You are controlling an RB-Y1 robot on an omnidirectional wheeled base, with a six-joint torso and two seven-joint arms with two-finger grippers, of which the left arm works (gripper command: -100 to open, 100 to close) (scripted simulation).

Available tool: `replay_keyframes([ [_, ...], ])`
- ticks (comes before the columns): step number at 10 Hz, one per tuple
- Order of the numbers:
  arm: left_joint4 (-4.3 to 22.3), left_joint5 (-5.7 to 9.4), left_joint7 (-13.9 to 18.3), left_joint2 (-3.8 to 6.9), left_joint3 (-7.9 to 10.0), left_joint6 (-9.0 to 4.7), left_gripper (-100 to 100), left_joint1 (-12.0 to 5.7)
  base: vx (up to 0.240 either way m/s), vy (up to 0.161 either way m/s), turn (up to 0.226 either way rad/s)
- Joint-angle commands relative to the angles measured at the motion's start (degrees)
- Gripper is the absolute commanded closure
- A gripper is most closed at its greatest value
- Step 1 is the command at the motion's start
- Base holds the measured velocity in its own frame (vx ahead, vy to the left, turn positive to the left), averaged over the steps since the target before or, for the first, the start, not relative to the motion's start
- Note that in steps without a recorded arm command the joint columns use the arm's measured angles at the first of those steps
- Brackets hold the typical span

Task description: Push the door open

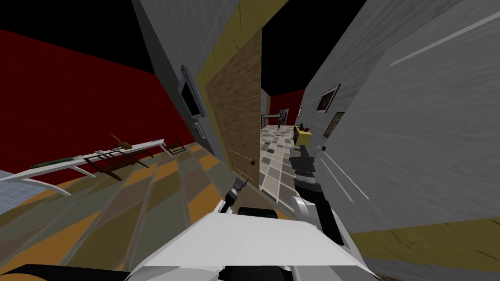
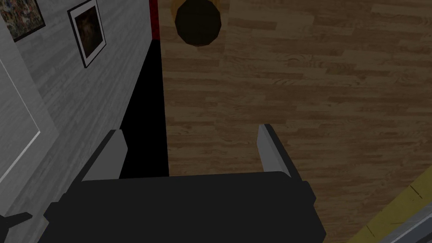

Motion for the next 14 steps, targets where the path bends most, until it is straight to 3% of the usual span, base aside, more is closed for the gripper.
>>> replay_keyframes([
  [1,1.7,-1.09,-1.9,-0.05,-0.15,-0.44,-100,-0.53,0.159,-0.003,-0.016],
  [5,5.1,-2.78,-5.0,-0.35,-0.27,-1.48,-100,-1.58,0.124,0.003,-0.011],
  [8,4.8,-2.50,-4.8,-0.38,-0.11,-1.08,-100,-1.64,0.114,-0.058,-0.017],
  [14,5.6,-2.27,-5.6,-1.47,0.36,-0.39,-100,-2.26,0.172,-0.093,-0.024],
])
